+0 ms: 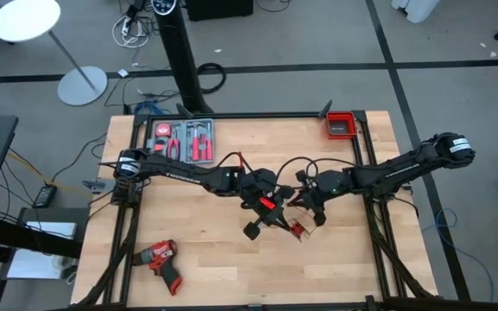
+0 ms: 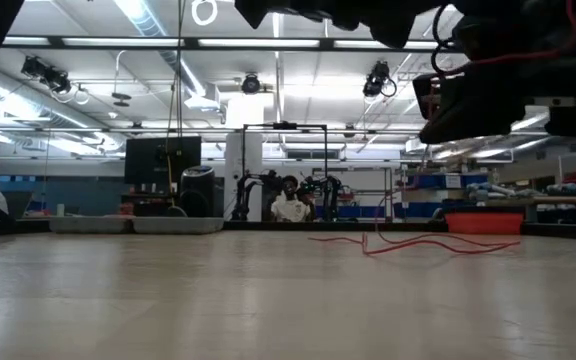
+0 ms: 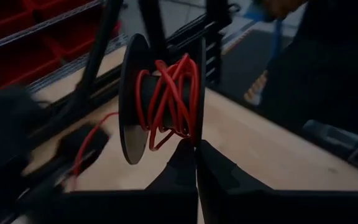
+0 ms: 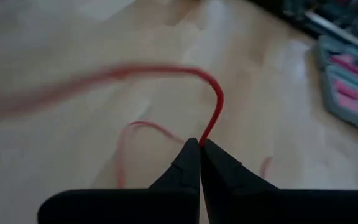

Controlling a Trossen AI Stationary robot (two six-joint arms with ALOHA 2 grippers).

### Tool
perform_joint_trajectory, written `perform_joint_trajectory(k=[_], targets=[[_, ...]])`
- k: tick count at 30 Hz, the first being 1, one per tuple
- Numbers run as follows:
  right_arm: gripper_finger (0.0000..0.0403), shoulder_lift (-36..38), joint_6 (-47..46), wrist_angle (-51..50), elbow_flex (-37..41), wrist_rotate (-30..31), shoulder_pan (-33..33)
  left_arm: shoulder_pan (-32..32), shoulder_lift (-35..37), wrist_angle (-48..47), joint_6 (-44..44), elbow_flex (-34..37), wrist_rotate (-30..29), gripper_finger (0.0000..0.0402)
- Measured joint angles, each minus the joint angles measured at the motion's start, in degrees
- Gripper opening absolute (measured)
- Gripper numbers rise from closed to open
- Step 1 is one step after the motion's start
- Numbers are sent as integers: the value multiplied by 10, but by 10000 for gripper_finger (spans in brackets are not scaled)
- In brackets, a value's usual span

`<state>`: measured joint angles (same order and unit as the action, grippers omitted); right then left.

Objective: Coil cords
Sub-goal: Coil the red wire on the black spool

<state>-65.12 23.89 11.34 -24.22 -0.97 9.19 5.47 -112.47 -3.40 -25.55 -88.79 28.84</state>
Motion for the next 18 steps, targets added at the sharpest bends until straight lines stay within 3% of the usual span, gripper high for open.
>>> perform_joint_trajectory(k=[4,8,11,18], targets=[[1,1,-2,-42,-11,5,14,-1,-5,16,-39,0,-47,0],[0,2,-24,-70,-11,65,11,-1,-5,63,-58,0,-52,0],[0,3,-34,-70,-11,75,-3,0,-5,96,-58,0,-31,0],[0,3,-33,-47,-13,36,-23,8,-5,165,-58,0,13,0]])
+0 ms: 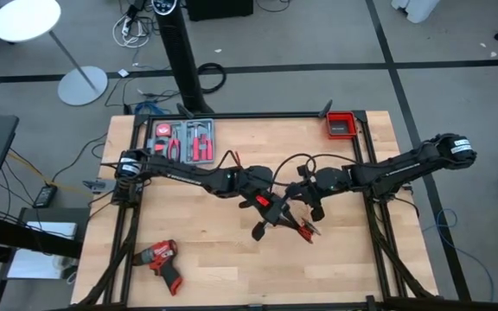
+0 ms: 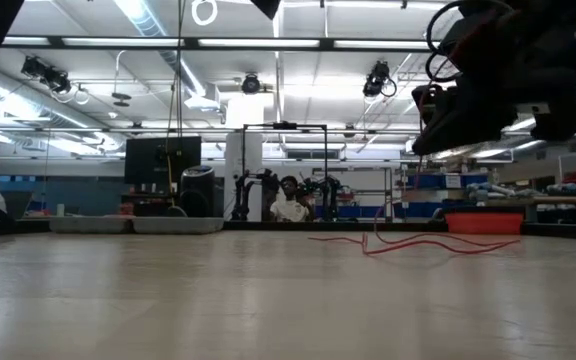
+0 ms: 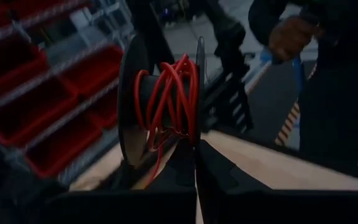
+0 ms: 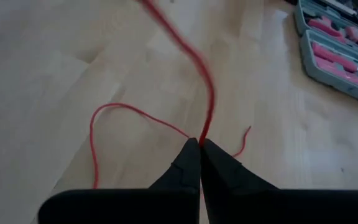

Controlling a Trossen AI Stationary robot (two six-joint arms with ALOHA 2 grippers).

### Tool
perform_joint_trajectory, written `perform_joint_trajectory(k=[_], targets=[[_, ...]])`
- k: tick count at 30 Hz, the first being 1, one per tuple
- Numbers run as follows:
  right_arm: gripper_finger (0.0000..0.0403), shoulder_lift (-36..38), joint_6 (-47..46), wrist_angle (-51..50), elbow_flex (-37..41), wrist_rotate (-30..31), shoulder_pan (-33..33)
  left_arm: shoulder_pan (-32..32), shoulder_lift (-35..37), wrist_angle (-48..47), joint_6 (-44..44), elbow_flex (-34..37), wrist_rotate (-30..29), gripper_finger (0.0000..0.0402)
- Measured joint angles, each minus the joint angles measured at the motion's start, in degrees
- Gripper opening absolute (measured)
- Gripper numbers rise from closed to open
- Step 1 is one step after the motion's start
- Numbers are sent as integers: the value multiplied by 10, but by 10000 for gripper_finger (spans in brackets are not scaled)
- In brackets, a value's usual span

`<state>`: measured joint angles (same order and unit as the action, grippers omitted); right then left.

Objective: Coil cords
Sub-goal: Coil the red wire on the black spool

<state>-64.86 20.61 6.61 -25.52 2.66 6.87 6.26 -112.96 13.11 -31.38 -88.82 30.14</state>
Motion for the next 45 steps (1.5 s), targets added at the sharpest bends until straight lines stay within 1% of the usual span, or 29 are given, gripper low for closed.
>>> perform_joint_trajectory(k=[5,10,12,14,16,19,23,26,30,32,37,41,45], targets=[[0,0,-8,-73,-50,33,1,5,0,12,0,0,16,0],[0,0,-41,-152,-110,62,1,9,0,13,20,0,58,0],[0,0,-40,-157,-125,76,2,10,0,8,35,0,72,0],[0,0,-40,-156,-140,104,6,11,0,4,51,0,85,0],[0,0,-40,-157,-153,128,9,11,0,-7,64,0,87,0],[0,0,-40,-157,-170,145,14,13,0,-42,66,0,83,0],[0,0,-36,-160,-176,153,17,13,0,-94,83,0,58,0],[0,0,-36,-170,-176,159,16,12,0,-131,90,0,5,0],[0,4,-30,-181,-176,180,16,11,0,-175,72,0,-70,0],[0,7,-25,-179,-176,183,16,8,0,-192,65,0,-95,0],[0,22,-10,-203,-176,181,6,-1,0,-211,60,0,-111,0],[0,38,-2,-229,-176,168,-3,-7,0,-220,28,0,-139,0],[0,56,13,-249,-176,154,-4,-20,0,-230,20,0,-142,0]])
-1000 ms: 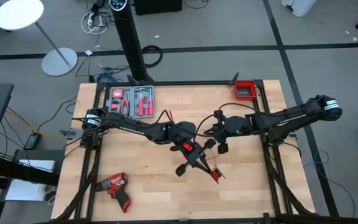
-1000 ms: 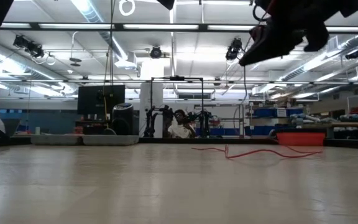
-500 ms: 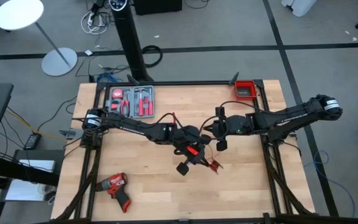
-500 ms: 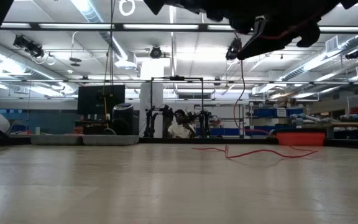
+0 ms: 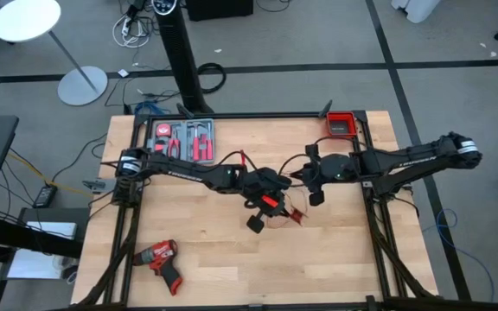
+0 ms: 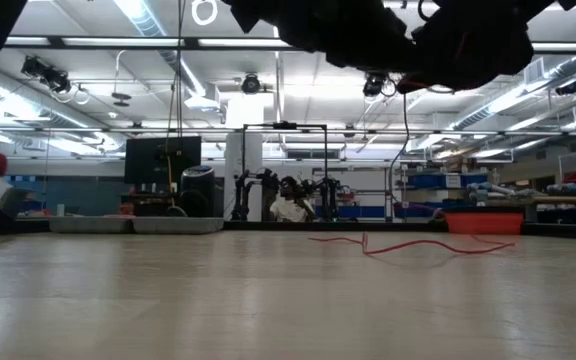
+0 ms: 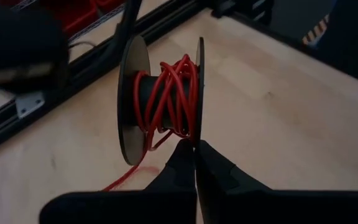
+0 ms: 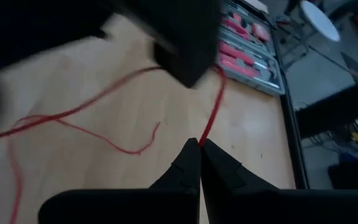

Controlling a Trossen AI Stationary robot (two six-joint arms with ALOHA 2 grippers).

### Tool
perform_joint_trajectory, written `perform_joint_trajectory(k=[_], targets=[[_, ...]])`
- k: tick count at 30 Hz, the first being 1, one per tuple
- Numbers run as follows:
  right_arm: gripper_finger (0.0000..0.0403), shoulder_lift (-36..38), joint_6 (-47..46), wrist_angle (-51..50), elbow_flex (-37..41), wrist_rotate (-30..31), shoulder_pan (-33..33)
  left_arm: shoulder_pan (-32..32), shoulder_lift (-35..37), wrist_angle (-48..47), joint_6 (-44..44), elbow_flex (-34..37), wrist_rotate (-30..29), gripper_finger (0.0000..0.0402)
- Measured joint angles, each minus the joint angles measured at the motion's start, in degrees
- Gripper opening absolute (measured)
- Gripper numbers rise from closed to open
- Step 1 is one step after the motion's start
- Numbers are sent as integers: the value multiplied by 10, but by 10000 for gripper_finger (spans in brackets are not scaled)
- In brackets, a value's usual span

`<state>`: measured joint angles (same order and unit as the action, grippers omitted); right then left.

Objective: Coil cords
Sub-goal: Coil the red wire on the black spool

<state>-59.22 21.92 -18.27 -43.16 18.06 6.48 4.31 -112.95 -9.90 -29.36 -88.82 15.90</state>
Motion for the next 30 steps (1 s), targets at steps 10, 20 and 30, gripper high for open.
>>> perform_joint_trajectory(k=[10,20,30], targets=[[0,10,8,-74,0,-48,-3,-15,0,-16,-21,0,-30,0],[0,51,32,-75,0,-70,11,-27,4,-50,-20,0,-63,0],[0,60,43,-75,0,-79,46,-28,4,-60,-9,0,-104,0]])
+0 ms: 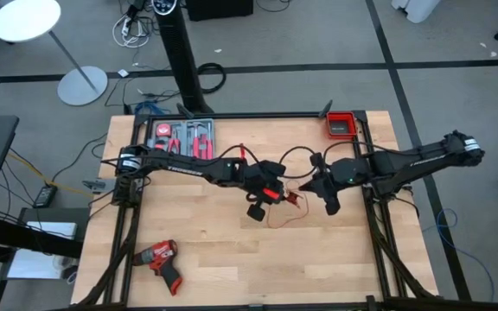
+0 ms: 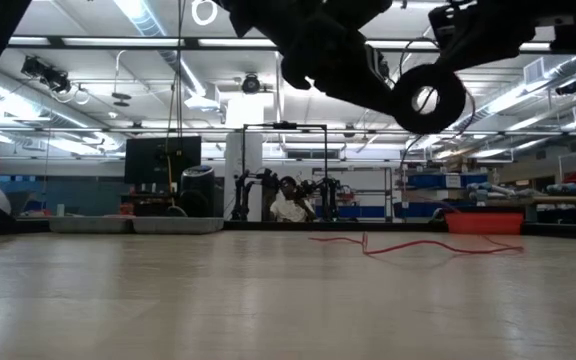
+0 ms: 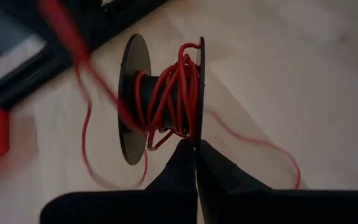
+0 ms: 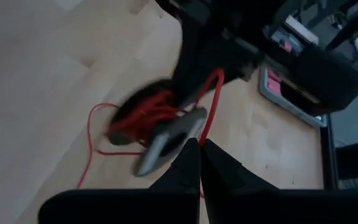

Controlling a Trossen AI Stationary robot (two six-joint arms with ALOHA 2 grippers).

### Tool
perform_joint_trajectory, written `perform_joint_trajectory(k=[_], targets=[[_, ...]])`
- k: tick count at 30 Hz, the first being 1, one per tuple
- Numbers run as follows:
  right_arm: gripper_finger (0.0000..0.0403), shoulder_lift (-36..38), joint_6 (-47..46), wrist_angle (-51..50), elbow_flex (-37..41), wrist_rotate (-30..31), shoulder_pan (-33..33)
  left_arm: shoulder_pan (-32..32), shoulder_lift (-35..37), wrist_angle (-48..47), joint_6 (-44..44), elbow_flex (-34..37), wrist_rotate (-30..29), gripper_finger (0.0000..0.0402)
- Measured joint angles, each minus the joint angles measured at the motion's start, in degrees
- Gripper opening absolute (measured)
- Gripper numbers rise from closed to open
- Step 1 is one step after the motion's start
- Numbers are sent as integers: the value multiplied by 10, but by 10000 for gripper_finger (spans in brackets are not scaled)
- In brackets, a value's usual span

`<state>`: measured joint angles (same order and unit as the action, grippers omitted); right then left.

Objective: Coil cords
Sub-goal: Coil the red wire on the black spool

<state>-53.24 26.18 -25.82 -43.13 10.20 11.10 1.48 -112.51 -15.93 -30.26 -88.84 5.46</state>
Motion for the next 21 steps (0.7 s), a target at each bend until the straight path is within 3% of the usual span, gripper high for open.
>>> perform_joint_trajectory(k=[6,16,21], targets=[[0,32,-40,-38,0,39,33,3,15,-56,22,0,-88,0],[0,41,-184,-115,0,37,61,24,75,-85,-1,0,-230,0],[0,43,-242,-146,0,37,84,40,90,-127,-7,0,-254,0]])
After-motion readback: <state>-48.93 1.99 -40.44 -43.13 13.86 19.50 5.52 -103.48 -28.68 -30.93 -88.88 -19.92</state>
